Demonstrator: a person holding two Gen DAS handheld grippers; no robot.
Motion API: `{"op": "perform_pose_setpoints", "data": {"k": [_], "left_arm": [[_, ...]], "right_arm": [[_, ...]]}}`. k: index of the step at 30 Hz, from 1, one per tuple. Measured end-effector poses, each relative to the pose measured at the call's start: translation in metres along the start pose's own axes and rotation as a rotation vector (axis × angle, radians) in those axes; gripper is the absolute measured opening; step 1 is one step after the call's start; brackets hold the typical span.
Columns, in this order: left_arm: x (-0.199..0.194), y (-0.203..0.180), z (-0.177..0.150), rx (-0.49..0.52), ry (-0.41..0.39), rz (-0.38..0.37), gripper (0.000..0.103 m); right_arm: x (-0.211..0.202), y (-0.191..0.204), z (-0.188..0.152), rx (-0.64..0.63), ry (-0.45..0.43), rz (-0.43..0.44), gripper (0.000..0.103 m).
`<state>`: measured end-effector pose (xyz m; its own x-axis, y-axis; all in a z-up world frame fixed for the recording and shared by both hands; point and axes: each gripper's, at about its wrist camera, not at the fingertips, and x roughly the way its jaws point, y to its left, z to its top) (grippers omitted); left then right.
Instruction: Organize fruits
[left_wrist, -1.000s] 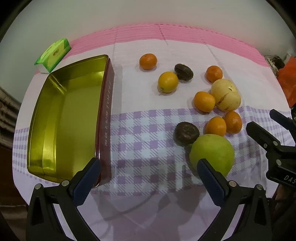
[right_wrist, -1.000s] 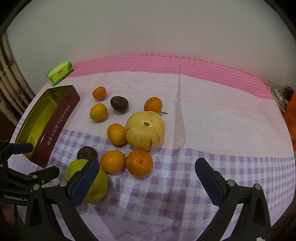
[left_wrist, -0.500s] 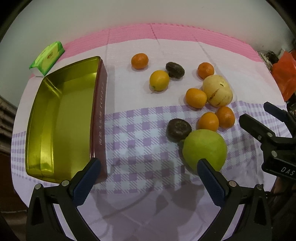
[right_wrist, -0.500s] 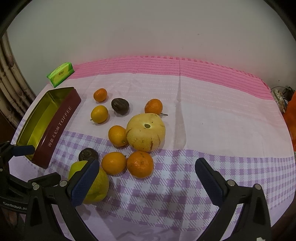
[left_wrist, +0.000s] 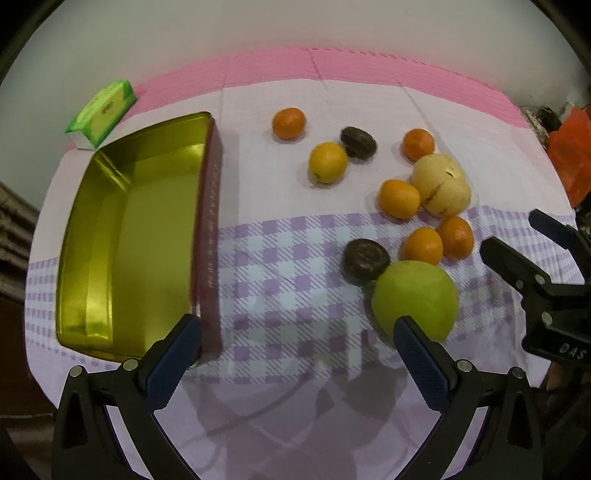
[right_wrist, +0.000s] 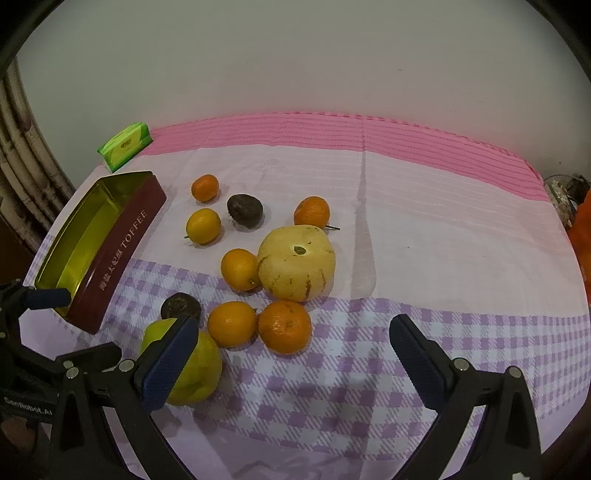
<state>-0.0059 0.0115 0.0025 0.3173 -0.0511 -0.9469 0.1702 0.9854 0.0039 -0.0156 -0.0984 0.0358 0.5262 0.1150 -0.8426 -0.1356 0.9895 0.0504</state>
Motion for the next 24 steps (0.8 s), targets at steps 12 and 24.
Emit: {"op": "perform_pose_setpoints", "data": {"k": [12, 24], "left_arm": [[0.0006, 0.0096, 0.0016, -0.034, -0.006, 0.063, 0.103], [0.0024, 0.0099, 0.0007, -0.03, 0.001, 0.063, 0.103]], "right_arm": [[0.0015, 0.0013, -0.0018, -0.004, 0.001, -0.004, 0.102], [0.0024, 0.0021, -0.0025, -0.009, 0.004, -0.004, 0.102]]}}
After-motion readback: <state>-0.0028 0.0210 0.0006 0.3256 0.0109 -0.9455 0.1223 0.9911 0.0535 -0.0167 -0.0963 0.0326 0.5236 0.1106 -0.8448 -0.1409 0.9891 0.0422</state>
